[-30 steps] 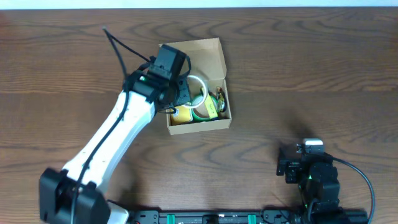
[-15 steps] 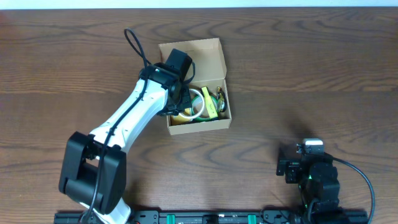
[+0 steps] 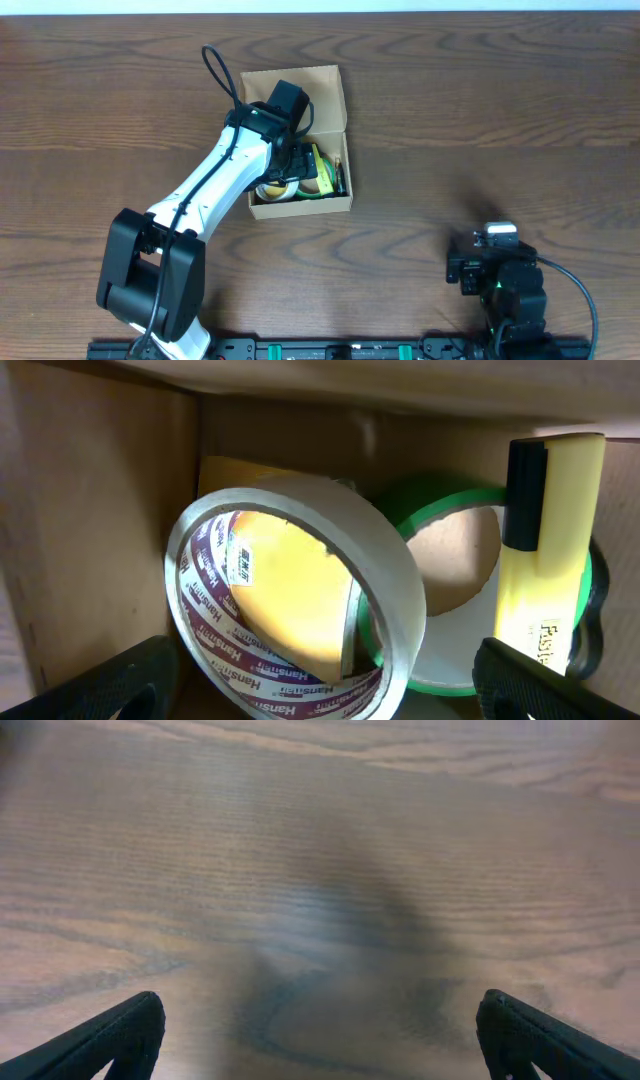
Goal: Pack container
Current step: 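Carry the masking tape roll over the box and lower it in, then raise both grippers to the far side of the box lid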
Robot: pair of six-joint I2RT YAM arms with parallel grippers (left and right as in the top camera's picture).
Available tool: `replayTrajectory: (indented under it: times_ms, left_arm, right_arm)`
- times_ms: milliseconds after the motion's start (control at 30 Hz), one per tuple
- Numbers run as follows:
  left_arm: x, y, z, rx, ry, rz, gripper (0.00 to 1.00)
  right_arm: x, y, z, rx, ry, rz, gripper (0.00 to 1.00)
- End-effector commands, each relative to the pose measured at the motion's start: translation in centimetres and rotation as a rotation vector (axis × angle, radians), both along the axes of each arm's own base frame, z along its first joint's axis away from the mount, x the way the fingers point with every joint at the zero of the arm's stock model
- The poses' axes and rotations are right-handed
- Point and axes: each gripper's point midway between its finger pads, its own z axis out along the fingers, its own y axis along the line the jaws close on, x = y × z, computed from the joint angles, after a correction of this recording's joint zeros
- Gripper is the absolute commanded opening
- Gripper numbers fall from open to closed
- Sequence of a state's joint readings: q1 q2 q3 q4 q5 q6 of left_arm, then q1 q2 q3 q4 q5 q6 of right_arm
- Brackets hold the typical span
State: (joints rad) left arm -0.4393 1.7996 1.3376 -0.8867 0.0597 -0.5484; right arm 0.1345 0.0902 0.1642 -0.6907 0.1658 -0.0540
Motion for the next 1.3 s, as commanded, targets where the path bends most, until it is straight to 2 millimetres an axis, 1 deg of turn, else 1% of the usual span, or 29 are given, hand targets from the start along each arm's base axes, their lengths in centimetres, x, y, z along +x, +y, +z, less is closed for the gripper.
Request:
replayTrajectory:
  times_ms: [0, 33, 67, 133, 200, 267, 333, 367, 400, 433, 467, 500, 533, 600, 633, 667, 700, 733, 800, 833, 867, 900, 933, 1033, 1067, 1133, 1200, 1233, 1267]
  left_arm:
    - [0.6, -0.1, 0.3, 0.001, -0.012, -0.023, 0.96]
    - [0.6, -0.3, 0.3, -0.012, -0.011, -0.043, 0.96]
    - [0.6, -0.7, 0.5, -0.031, -0.011, -0.071, 0.96]
    - [1.0, -1.4, 1.3, -0.058, -0.023, -0.103, 0.96]
    - [1.8, -2.0, 3.3, -0.083, -0.063, -0.114, 0.96]
    - [2.7, -2.4, 5.7, -0.102, -0.111, -0.120, 0.96]
    - [3.6, -2.8, 8.9, -0.127, -0.180, -0.136, 0.96]
    - [4.0, -3.0, 11.5, -0.145, -0.229, -0.141, 0.96]
    - [4.0, -3.0, 14.4, -0.163, -0.279, -0.145, 0.96]
    - [3.9, -3.0, 16.8, -0.179, -0.319, -0.146, 0.96]
    - [3.6, -2.8, 19.6, -0.199, -0.374, -0.146, 0.96]
    - [3.2, -2.6, 22.3, -0.222, -0.434, -0.147, 0.96]
    - [2.8, -2.5, 24.1, -0.239, -0.479, -0.148, 0.96]
    - [2.2, -1.6, 27.4, -0.247, -0.573, -0.135, 0.96]
    - [2.1, -0.7, 28.6, -0.230, -0.618, -0.114, 0.96]
    - [2.1, 0.7, 29.7, -0.198, -0.661, -0.068, 0.96]
    - [2.1, 1.7, 30.1, -0.183, -0.679, -0.034, 0.96]
    - [2.2, 2.5, 30.3, -0.179, -0.684, -0.003, 0.96]
    - [3.0, 5.3, 29.9, -0.179, -0.661, 0.118, 0.96]
    - [3.5, 6.3, 29.5, -0.197, -0.646, 0.145, 0.96]
    - [4.4, 7.6, 28.9, -0.214, -0.626, 0.182, 0.96]
    - [5.2, 8.8, 28.2, -0.219, -0.605, 0.216, 0.96]
    - [5.9, 10.1, 27.4, -0.213, -0.584, 0.252, 0.96]
    - [7.5, 13.1, 25.2, -0.178, -0.534, 0.331, 0.96]
    - [8.2, 14.1, 24.0, -0.166, -0.505, 0.357, 0.96]
    - [9.1, 15.3, 21.7, -0.151, -0.446, 0.393, 0.96]
    - [9.9, 16.1, 19.3, -0.159, -0.378, 0.415, 0.96]
    - [10.3, 16.3, 18.2, -0.166, -0.350, 0.423, 0.98]
    - [10.8, 16.7, 16.6, -0.169, -0.309, 0.438, 0.91]
  right_arm:
    - [0.0, -0.5, 0.1, -0.077, -0.001, 0.020, 0.99]
    - [0.1, -0.5, 0.1, -0.077, -0.003, 0.020, 0.99]
    - [0.4, -1.0, 0.7, -0.111, -0.027, 0.011, 0.99]
    - [1.1, -0.4, 1.7, -0.089, -0.079, 0.030, 0.99]
    - [2.1, 1.0, 3.6, -0.041, -0.165, 0.091, 0.99]
    - [2.6, 2.1, 5.7, 0.046, -0.242, 0.115, 0.99]
    - [2.9, 3.1, 8.0, 0.218, -0.305, 0.092, 0.99]
    - [2.8, 3.6, 9.2, 0.362, -0.322, 0.064, 0.99]
    - [2.4, 4.3, 9.5, 0.552, -0.284, 0.011, 0.99]
    - [2.4, 3.9, 9.3, 0.610, -0.278, -0.042, 0.99]
    - [2.2, 3.6, 8.7, 0.631, -0.254, -0.079, 0.99]
    - [2.1, 3.9, 8.1, 0.634, -0.229, -0.072, 0.99]
    - [2.0, 4.3, 8.1, 0.642, -0.217, -0.049, 0.99]
    - [1.9, 6.2, 9.5, 0.681, -0.236, 0.069, 0.99]
    - [1.9, 6.6, 10.4, 0.692, -0.253, 0.103, 0.99]
    - [2.1, 6.6, 11.5, 0.692, -0.273, 0.104, 0.99]
    - [2.3, 6.2, 12.1, 0.681, -0.274, 0.085, 0.99]
    - [2.7, 6.1, 12.7, 0.657, -0.265, 0.079, 0.99]
    - [4.7, 6.3, 14.6, 0.565, -0.199, 0.100, 0.99]
    - [6.6, 6.6, 15.7, 0.518, -0.145, 0.108, 0.99]
    - [9.4, 6.9, 16.9, 0.477, -0.080, 0.113, 0.99]
    - [11.8, 7.2, 17.6, 0.450, -0.026, 0.115, 0.99]
    - [14.4, 7.6, 17.8, 0.431, 0.046, 0.115, 0.99]
    - [19.9, 8.3, 17.1, 0.417, 0.182, 0.090, 0.99]
    - [21.8, 8.5, 16.5, 0.416, 0.203, 0.086, 0.99]
    - [24.3, 8.7, 14.8, 0.410, 0.209, 0.078, 0.99]
    - [25.9, 8.9, 13.2, 0.415, 0.208, 0.074, 0.89]
    - [26.6, 9.0, 12.5, 0.424, 0.209, 0.068, 0.84]
    - [27.4, 9.1, 11.6, 0.440, 0.210, 0.053, 0.74]
